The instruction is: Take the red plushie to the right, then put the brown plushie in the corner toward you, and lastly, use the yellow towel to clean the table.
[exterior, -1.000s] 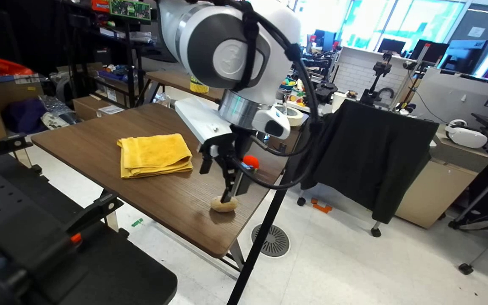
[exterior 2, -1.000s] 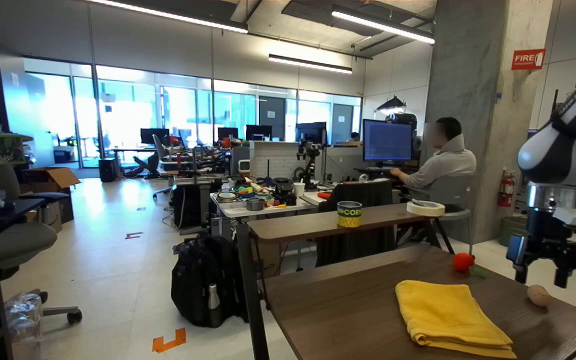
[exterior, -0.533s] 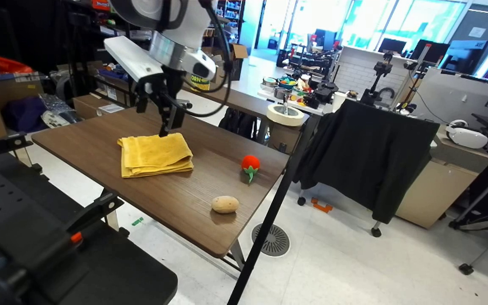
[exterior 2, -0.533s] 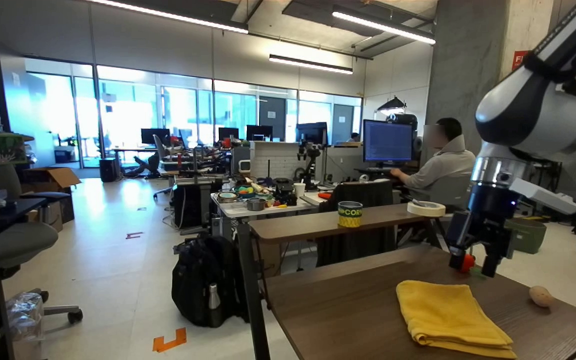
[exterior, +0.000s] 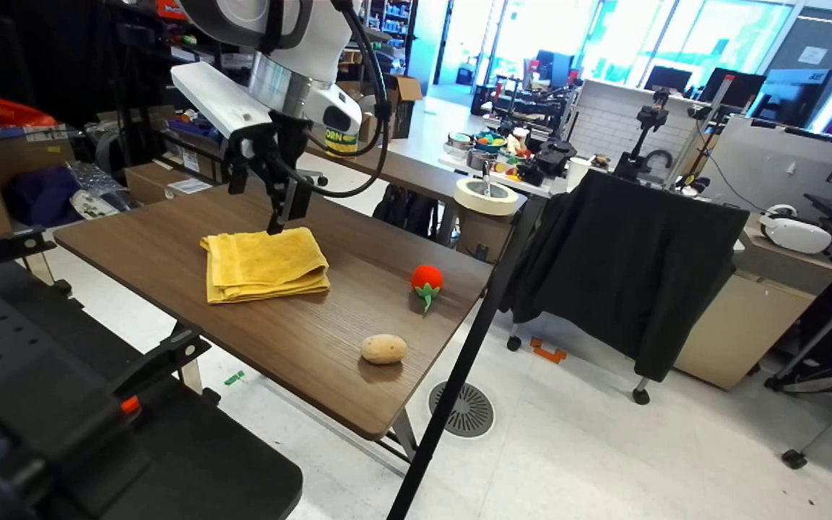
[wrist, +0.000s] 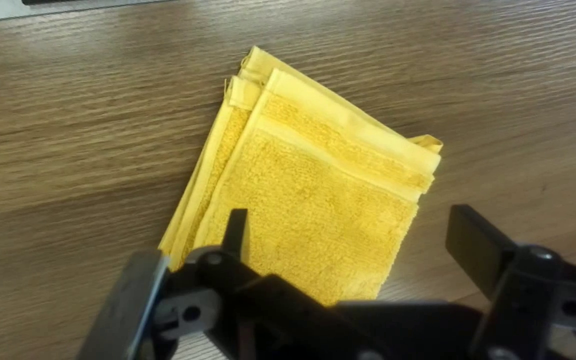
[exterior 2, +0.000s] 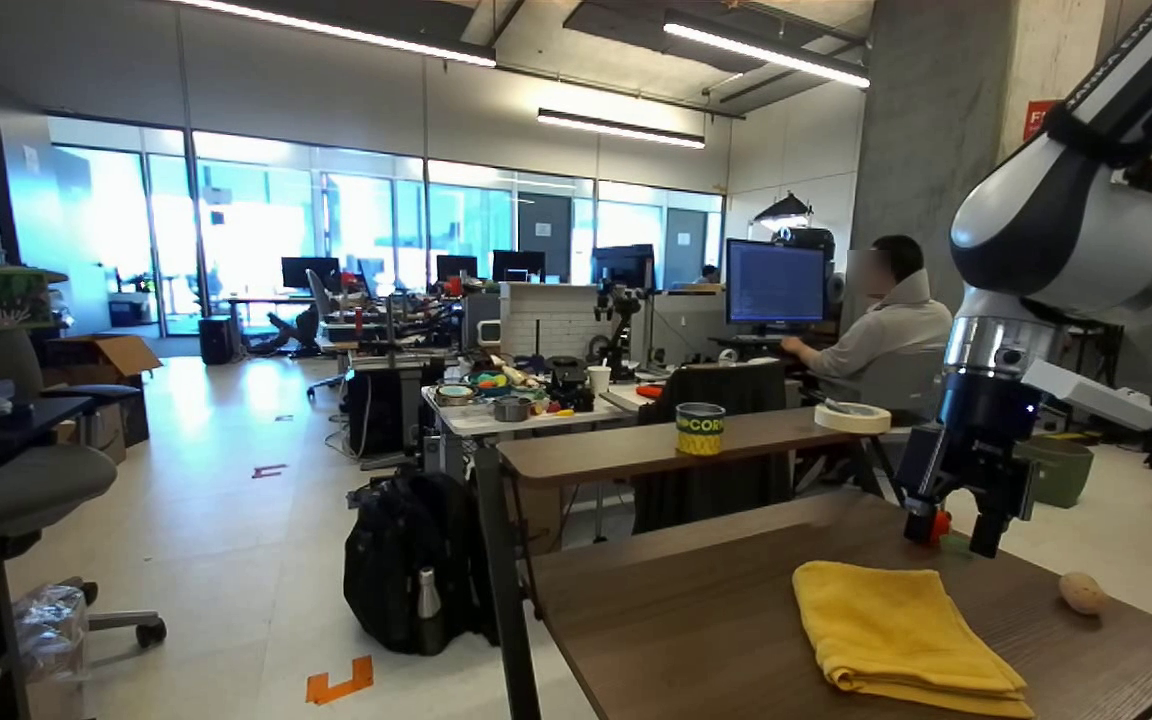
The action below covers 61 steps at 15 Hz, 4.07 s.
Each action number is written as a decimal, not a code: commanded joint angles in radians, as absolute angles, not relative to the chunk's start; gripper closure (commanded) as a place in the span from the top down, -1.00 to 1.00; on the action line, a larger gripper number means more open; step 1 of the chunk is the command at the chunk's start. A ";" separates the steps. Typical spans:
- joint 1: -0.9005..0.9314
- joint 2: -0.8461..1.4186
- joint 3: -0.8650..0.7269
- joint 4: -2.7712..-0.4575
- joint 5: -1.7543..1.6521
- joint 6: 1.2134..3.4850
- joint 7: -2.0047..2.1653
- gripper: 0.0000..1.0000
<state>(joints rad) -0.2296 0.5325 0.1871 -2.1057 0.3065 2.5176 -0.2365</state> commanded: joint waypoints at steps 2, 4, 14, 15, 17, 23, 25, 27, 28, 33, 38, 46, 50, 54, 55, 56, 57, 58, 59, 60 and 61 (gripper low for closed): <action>-0.219 0.607 0.192 -2.029 0.386 2.547 -0.246 1.00; -0.187 0.645 0.190 -1.994 0.389 2.598 -0.218 1.00; 0.087 0.851 0.010 -1.875 0.176 2.647 0.125 1.00; 0.096 0.870 -0.009 -1.871 0.161 2.658 0.144 1.00; 0.080 0.897 -0.008 -1.862 0.156 2.683 0.139 1.00; 0.048 0.899 0.000 -1.856 0.169 2.658 0.142 1.00; 0.042 0.933 -0.034 -1.834 0.173 2.673 0.176 1.00; 0.052 0.943 -0.067 -1.831 0.182 2.694 0.236 1.00; 0.045 0.951 -0.070 -1.825 0.196 2.703 0.261 1.00; -0.018 0.947 0.073 -1.783 0.263 2.666 0.234 1.00; 0.084 0.964 0.190 -1.645 0.280 2.531 0.258 1.00; 0.380 1.094 0.106 -1.376 0.133 2.241 0.406 1.00; 0.359 1.113 0.046 -1.343 0.101 2.225 0.397 1.00; 0.277 1.093 0.009 -1.400 0.135 2.296 0.396 1.00; 0.249 1.091 -0.001 -1.416 0.147 2.307 0.398 1.00; 0.216 1.098 -0.009 -1.418 0.155 2.311 0.397 1.00; 0.183 1.100 -0.010 -1.427 0.165 2.324 0.391 1.00; 0.151 1.104 -0.011 -1.433 0.174 2.328 0.384 1.00; 0.124 1.106 -0.011 -1.443 0.184 2.345 0.376 1.00; 0.101 1.116 -0.011 -1.444 0.194 2.361 0.374 1.00; 0.080 1.116 -0.010 -1.458 0.212 2.405 0.370 1.00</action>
<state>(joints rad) 0.1319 1.0804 0.0130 -1.4195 0.1894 2.2918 0.3832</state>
